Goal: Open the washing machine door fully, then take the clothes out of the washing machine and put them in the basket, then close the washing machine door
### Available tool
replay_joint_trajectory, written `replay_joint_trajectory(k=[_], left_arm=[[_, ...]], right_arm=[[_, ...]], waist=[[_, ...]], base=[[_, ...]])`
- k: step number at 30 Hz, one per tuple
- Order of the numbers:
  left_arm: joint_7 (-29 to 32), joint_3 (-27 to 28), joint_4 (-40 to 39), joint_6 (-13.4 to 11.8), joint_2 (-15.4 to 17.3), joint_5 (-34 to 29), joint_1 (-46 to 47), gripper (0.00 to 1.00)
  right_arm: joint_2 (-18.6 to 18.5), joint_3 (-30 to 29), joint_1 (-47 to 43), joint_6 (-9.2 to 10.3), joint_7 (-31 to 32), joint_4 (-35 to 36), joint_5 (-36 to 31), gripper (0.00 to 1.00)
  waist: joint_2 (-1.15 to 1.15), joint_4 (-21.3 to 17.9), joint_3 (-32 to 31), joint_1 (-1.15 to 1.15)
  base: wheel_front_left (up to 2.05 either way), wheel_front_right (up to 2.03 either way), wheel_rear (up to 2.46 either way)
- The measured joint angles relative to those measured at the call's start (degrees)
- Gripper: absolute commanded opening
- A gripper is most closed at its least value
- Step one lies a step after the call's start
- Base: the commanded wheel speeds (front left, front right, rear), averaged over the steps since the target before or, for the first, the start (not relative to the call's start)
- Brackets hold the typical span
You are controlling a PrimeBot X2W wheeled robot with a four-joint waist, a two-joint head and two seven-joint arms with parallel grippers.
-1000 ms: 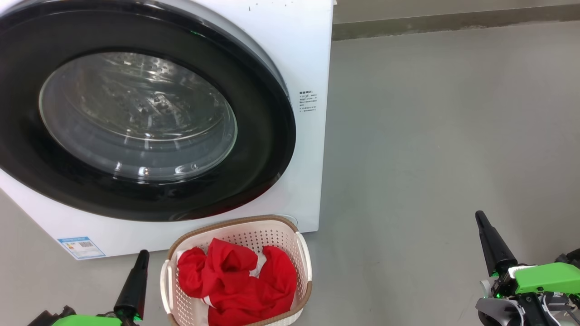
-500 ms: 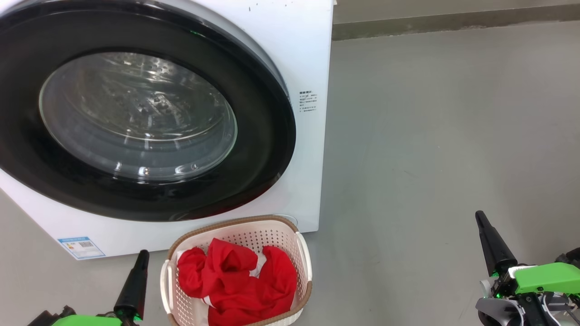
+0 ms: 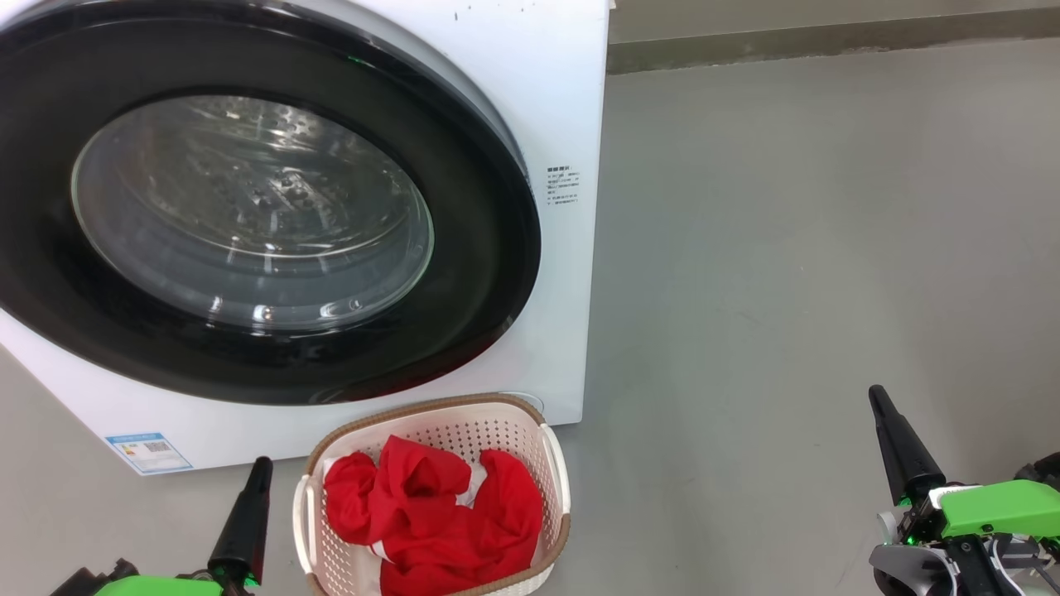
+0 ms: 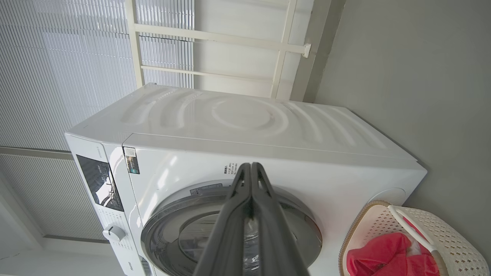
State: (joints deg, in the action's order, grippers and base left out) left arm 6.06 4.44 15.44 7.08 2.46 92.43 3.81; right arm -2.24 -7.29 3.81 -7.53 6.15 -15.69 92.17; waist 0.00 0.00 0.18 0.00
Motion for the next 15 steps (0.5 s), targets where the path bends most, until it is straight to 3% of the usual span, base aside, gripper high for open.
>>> replay_joint_trajectory(k=[15], left_arm=[[0.0,0.0,0.0,0.0,0.0,0.0,0.0,0.0]], right_arm=[[0.0,0.0,0.0,0.0,0.0,0.0,0.0,0.0]], waist=[[0.0,0.0,0.0,0.0]], base=[[0.0,0.0,0.0]])
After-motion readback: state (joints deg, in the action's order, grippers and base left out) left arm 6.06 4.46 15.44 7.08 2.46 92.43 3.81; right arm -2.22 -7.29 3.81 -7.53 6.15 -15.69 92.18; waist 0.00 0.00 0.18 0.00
